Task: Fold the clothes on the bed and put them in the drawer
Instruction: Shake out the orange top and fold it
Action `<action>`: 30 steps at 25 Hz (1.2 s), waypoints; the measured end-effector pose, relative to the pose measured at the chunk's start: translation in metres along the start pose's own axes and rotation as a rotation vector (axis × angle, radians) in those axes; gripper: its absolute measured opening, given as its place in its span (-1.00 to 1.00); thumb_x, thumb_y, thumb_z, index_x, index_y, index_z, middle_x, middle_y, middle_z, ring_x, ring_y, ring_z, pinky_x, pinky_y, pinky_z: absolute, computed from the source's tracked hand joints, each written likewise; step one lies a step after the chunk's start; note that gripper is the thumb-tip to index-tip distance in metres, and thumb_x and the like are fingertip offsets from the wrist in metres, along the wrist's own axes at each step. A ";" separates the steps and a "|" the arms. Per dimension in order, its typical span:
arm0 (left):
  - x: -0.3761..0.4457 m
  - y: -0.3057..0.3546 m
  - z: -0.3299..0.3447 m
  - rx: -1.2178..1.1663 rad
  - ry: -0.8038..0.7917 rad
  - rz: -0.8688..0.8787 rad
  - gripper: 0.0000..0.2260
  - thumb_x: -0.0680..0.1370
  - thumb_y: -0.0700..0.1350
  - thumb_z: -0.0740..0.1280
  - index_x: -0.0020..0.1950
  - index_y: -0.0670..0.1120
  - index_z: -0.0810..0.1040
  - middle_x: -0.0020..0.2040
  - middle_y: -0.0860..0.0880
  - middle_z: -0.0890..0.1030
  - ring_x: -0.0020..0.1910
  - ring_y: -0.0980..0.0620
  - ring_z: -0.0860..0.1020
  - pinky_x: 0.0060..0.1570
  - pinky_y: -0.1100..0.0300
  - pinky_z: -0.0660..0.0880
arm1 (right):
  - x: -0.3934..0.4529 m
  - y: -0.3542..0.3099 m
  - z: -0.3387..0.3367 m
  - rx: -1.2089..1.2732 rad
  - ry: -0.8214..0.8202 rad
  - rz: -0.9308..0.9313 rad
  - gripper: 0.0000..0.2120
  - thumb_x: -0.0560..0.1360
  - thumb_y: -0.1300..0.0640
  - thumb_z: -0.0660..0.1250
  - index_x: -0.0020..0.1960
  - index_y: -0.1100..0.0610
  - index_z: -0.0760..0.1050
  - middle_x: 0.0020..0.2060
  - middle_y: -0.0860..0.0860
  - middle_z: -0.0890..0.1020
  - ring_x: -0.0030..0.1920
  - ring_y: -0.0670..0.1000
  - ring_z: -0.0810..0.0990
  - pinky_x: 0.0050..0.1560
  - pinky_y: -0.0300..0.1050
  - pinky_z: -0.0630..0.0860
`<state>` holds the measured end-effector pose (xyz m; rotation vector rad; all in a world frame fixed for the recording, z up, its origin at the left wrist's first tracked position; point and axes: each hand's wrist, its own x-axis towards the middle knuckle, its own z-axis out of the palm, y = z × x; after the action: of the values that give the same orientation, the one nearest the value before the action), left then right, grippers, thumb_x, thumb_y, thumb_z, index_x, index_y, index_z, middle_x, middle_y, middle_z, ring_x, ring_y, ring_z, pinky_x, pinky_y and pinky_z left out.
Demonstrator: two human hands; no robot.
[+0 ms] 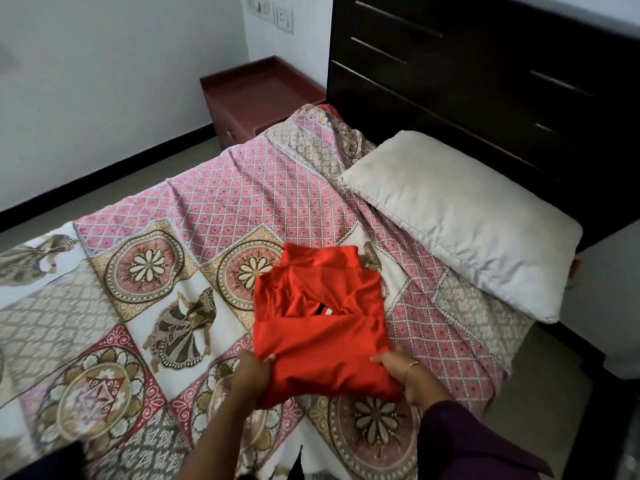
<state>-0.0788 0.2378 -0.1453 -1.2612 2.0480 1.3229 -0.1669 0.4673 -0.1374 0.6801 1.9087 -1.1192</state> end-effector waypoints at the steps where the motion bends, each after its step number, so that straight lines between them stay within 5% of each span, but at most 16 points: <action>1: 0.001 0.004 -0.012 -0.061 -0.070 -0.067 -0.55 0.56 -0.12 0.31 0.31 -0.35 0.26 0.20 -0.35 0.47 0.12 -0.27 0.51 0.07 -0.05 0.51 | -0.011 -0.007 -0.007 0.075 -0.071 0.039 -0.55 0.48 0.24 0.31 0.35 0.20 0.31 0.05 0.21 0.57 -0.20 0.10 0.64 -0.30 -0.19 0.55; 3: 0.003 0.021 -0.035 -0.231 -0.204 -0.125 -0.66 0.57 -0.15 0.27 0.25 -0.33 0.35 0.01 -0.33 0.57 -0.14 -0.19 0.60 -0.26 0.07 0.59 | -0.032 -0.032 -0.020 0.216 -0.181 0.041 -0.73 0.52 0.27 0.24 0.22 0.20 0.37 -0.17 0.19 0.58 -0.51 0.02 0.59 -0.55 -0.25 0.48; 5: 0.006 0.051 -0.052 -0.406 -0.283 -0.167 -0.83 0.60 -0.22 0.18 0.03 -0.33 0.45 -0.32 -0.25 0.61 -0.45 -0.08 0.59 -0.53 0.22 0.51 | -0.039 -0.063 -0.029 0.407 -0.231 0.015 -0.92 0.56 0.30 0.17 -0.02 0.25 0.43 -0.36 0.17 0.56 -0.60 -0.01 0.53 -0.61 -0.26 0.46; 7: 0.024 0.089 -0.057 -0.567 -0.237 -0.191 -0.81 0.60 -0.27 0.13 -0.14 -0.30 0.46 -0.47 -0.20 0.57 -0.55 -0.04 0.56 -0.60 0.25 0.49 | -0.028 -0.096 -0.032 0.581 -0.237 0.023 -0.82 0.56 0.30 0.16 -0.18 0.26 0.46 -0.52 0.14 0.56 -0.60 0.00 0.54 -0.59 -0.22 0.50; 9: 0.056 0.121 -0.054 -0.654 -0.141 -0.131 -0.78 0.61 -0.25 0.14 -0.17 -0.30 0.47 -0.39 -0.23 0.58 -0.45 -0.05 0.58 -0.55 0.27 0.51 | -0.002 -0.125 -0.028 0.780 -0.193 0.003 -0.80 0.56 0.31 0.15 -0.19 0.29 0.47 -0.50 0.15 0.58 -0.56 0.03 0.58 -0.53 -0.16 0.55; 11: 0.089 0.141 -0.045 -0.559 0.048 0.038 -0.73 0.59 -0.09 0.26 0.11 -0.31 0.49 -0.06 -0.29 0.60 -0.16 -0.12 0.60 -0.28 0.23 0.57 | 0.030 -0.148 -0.017 0.827 -0.117 -0.068 -0.87 0.59 0.26 0.15 -0.03 0.30 0.44 -0.28 0.20 0.58 -0.42 0.09 0.63 -0.44 -0.10 0.59; 14: 0.103 0.145 -0.019 -0.207 0.510 0.054 -0.47 0.55 0.07 0.29 0.36 -0.27 0.33 0.25 -0.33 0.46 0.24 -0.30 0.44 0.19 -0.05 0.40 | 0.078 -0.155 0.002 0.216 0.171 -0.280 -0.66 0.54 0.05 0.27 0.27 0.12 0.36 0.08 0.16 0.55 0.00 0.15 0.59 0.02 0.03 0.56; 16: 0.098 0.136 0.003 0.061 0.535 0.024 -0.28 0.46 0.24 0.33 0.36 -0.29 0.31 0.32 -0.33 0.39 0.32 -0.31 0.34 0.28 -0.12 0.30 | 0.095 -0.139 0.013 -0.304 0.289 -0.389 -0.46 0.48 -0.09 0.32 0.38 0.09 0.33 0.28 0.15 0.42 0.25 0.15 0.45 0.27 0.00 0.39; 19: 0.105 0.117 0.018 0.139 0.448 -0.005 -0.27 0.42 0.28 0.34 0.29 -0.31 0.35 0.27 -0.32 0.42 0.27 -0.29 0.40 0.19 -0.09 0.36 | 0.104 -0.126 0.026 -0.740 0.378 -0.431 -0.33 0.46 -0.22 0.27 0.47 0.03 0.20 0.30 0.14 0.27 0.33 0.15 0.27 0.32 -0.01 0.26; 24: 0.124 0.114 0.015 0.068 0.437 0.023 -0.56 0.63 0.05 0.10 0.25 -0.30 0.44 0.16 -0.35 0.53 0.16 -0.29 0.49 0.11 -0.03 0.39 | 0.109 -0.128 0.044 -0.961 0.454 -0.392 -0.34 0.54 -0.21 0.14 0.52 0.04 0.04 0.34 0.14 0.22 0.34 0.16 0.21 0.31 0.06 0.21; 27: 0.119 0.116 0.012 -0.409 0.380 0.005 -0.57 0.66 0.02 0.03 0.32 -0.26 0.43 0.22 -0.28 0.52 0.21 -0.23 0.48 0.21 -0.03 0.42 | 0.101 -0.137 0.051 -0.979 0.464 -0.341 -0.34 0.54 -0.10 0.20 0.52 0.06 0.01 0.37 0.15 0.21 0.38 0.18 0.17 0.32 0.07 0.20; 30: 0.100 0.130 0.004 -0.698 0.164 0.023 -0.60 0.66 0.02 0.07 0.32 -0.24 0.43 0.07 -0.15 0.57 0.05 -0.13 0.55 0.07 0.04 0.51 | 0.080 -0.146 0.064 -0.778 0.474 -0.679 -0.49 0.51 -0.04 0.25 0.41 0.10 0.30 0.34 0.17 0.31 0.31 0.21 0.28 0.30 0.08 0.27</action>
<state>-0.2404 0.2137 -0.1521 -1.6657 1.7481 2.1132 -0.2974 0.3471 -0.1569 -0.1881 2.8431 -0.4766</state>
